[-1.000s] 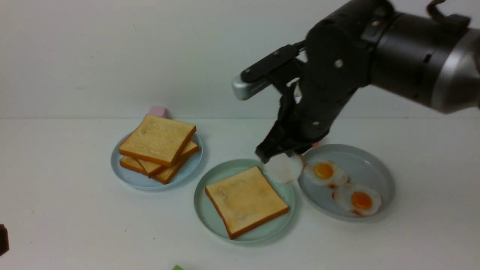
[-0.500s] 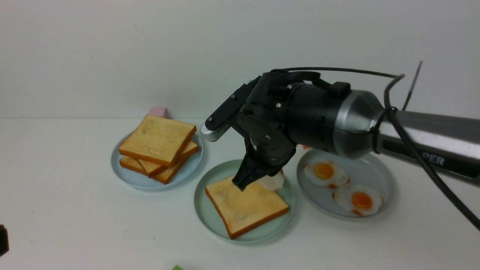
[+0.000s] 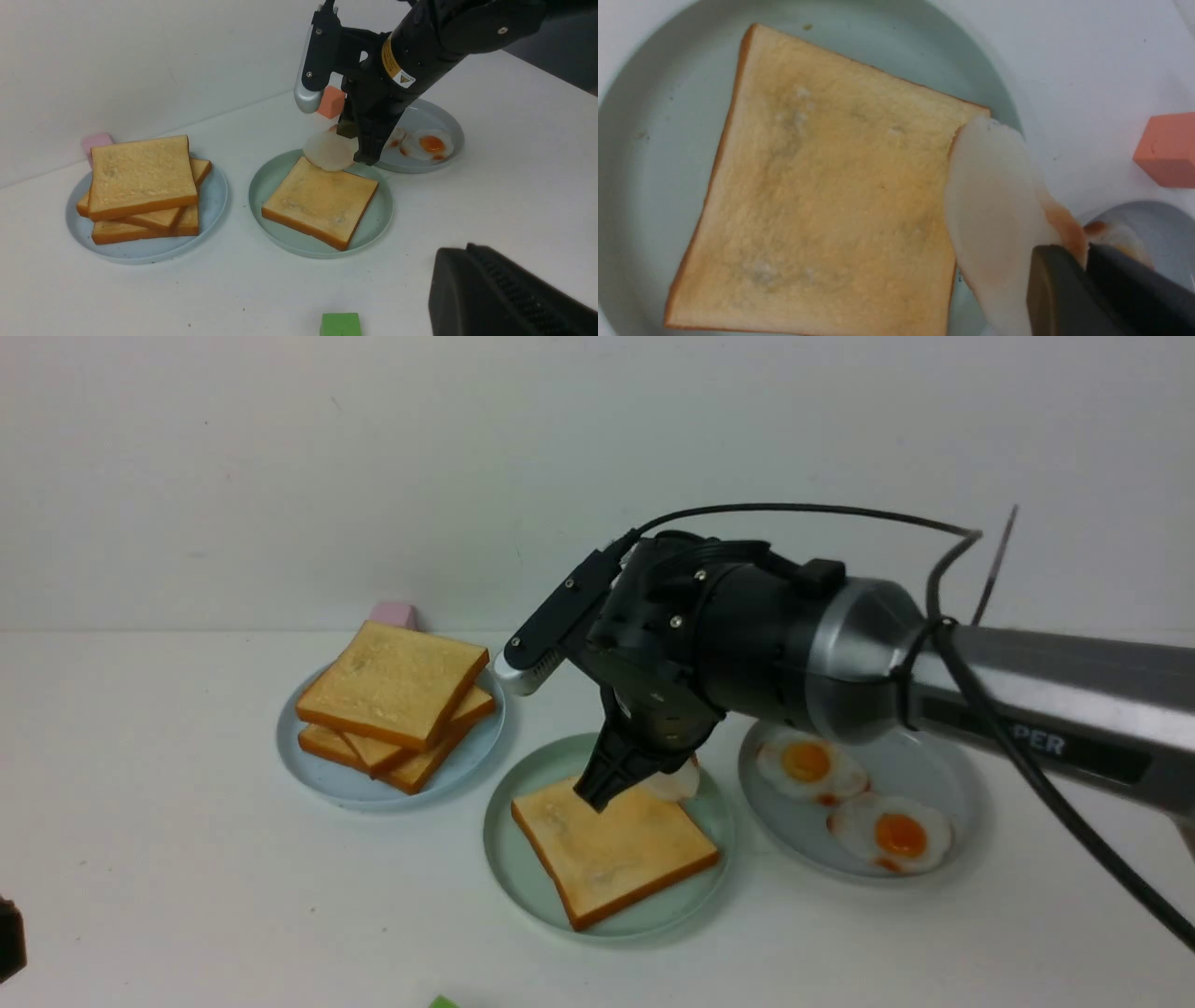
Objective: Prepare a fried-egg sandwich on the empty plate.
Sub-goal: Use the right arm to place the fried egg on the slice of bread in the middle
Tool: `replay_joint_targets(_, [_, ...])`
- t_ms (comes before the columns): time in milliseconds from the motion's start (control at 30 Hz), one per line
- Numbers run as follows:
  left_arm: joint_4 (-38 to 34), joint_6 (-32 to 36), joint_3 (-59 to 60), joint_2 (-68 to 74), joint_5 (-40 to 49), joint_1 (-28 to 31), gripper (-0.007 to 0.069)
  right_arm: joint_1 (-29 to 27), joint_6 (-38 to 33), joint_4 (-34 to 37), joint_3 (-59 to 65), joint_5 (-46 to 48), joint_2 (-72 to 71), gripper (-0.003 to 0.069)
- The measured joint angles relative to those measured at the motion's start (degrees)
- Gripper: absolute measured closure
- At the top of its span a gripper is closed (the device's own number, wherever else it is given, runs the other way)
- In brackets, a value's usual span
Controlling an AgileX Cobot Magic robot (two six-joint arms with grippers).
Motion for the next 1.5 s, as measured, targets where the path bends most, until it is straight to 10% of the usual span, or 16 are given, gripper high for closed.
replay_joint_targets(1000, [-3.6, 0.0, 0.0, 0.0, 1.2, 0.0, 0.0609, 0.1, 0.2, 6.1, -0.1, 0.2, 0.9, 0.0555])
replay_joint_targets(1300, [-5.3, 0.0, 0.0, 0.0, 1.2, 0.0, 0.0606, 0.3, 0.2, 15.6, -0.2, -2.9, 0.9, 0.0216])
replay_joint_targets(1500, [-5.6, 0.0, 0.0, 0.0, 1.2, 0.0, 0.0605, 0.3, 0.2, 18.3, -0.2, -5.0, -0.1, 0.0115])
